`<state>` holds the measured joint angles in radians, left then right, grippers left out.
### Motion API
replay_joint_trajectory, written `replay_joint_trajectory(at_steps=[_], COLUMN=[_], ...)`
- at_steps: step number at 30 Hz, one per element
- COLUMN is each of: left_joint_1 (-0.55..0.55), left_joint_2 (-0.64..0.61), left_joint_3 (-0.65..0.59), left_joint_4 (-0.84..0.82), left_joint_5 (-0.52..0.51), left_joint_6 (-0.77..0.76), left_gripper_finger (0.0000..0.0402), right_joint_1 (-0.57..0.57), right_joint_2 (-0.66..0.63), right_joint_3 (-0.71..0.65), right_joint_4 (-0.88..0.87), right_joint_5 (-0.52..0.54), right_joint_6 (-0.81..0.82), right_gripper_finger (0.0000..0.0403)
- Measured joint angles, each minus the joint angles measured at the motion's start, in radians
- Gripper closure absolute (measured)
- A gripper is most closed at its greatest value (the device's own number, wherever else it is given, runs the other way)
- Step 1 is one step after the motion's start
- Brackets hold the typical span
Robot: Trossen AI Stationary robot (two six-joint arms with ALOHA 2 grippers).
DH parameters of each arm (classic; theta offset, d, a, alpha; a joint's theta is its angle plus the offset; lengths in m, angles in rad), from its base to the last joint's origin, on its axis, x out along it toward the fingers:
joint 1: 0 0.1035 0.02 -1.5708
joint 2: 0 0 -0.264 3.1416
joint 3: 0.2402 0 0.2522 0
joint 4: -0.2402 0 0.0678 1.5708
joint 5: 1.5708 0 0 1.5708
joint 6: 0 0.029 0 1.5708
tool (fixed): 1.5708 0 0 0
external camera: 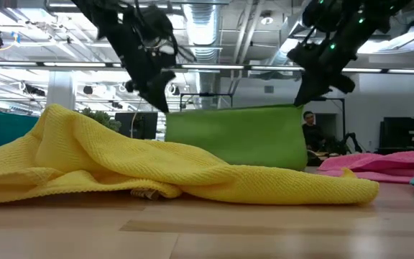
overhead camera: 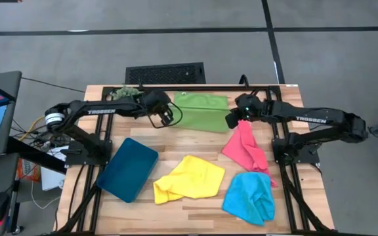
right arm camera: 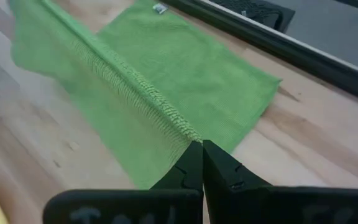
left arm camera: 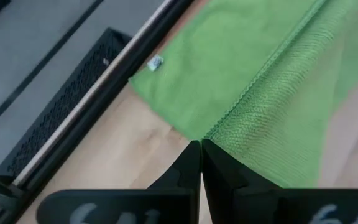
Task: Fold microfiber towels
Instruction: Fold the green microfiber towel
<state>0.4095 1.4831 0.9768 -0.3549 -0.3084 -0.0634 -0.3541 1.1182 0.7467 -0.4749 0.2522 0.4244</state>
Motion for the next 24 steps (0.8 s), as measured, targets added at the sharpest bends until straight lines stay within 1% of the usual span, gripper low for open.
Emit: replay_joint_trajectory(at_steps=[3,8,12,16,20,24], left_joint_1=[0.03,0.079,0.116,0.131,0.133,0.134], left_joint_2=[0.027,0.025,0.038,0.079,0.116,0.114], left_joint_3=[-0.001,0.0,0.005,0.006,0.007,0.025], left_joint_4=[0.01,0.036,0.055,0.079,0.072,0.029], left_joint_5=[-0.006,-0.003,0.059,0.088,0.102,0.098], left_joint_6=[0.001,0.031,0.052,0.06,0.057,0.018], left_gripper_finger=[0.0401,0.0401,0.0401,0.0401,0.0401,0.0401], right_joint_1=[-0.031,-0.088,-0.128,-0.151,-0.154,-0.134], right_joint_2=[0.06,0.161,0.221,0.266,0.265,0.211], right_joint_3=[0.001,0.001,0.001,0.002,0.001,0.001], right_joint_4=[0.042,0.107,0.136,0.141,0.14,0.132], right_joint_5=[-0.026,-0.053,-0.085,-0.097,-0.109,-0.159], right_joint_6=[-0.042,-0.086,-0.102,-0.113,-0.111,-0.068], right_gripper_finger=[0.0382,0.0379,0.038,0.0379,0.0377,0.038])
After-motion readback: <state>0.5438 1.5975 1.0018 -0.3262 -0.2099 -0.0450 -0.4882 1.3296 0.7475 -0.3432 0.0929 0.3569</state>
